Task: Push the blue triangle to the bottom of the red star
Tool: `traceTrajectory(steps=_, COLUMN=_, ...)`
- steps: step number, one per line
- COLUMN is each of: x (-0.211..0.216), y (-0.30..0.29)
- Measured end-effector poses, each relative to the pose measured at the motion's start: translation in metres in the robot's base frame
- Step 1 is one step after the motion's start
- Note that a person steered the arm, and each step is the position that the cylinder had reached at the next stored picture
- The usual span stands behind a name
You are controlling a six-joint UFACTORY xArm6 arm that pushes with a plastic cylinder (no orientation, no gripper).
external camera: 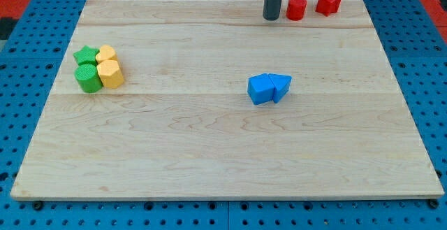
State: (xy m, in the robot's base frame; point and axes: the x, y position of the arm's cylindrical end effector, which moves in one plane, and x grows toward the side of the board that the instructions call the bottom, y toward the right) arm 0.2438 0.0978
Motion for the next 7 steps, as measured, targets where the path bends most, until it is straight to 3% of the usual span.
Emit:
traceTrajectory(steps=2, x=-0.002, y=0.054)
traceTrajectory(steps=3, x=0.018, y=0.042)
traceTrajectory(steps=5, x=0.104, y=0.067)
traceTrajectory(steps=7, x=0.222, y=0.052)
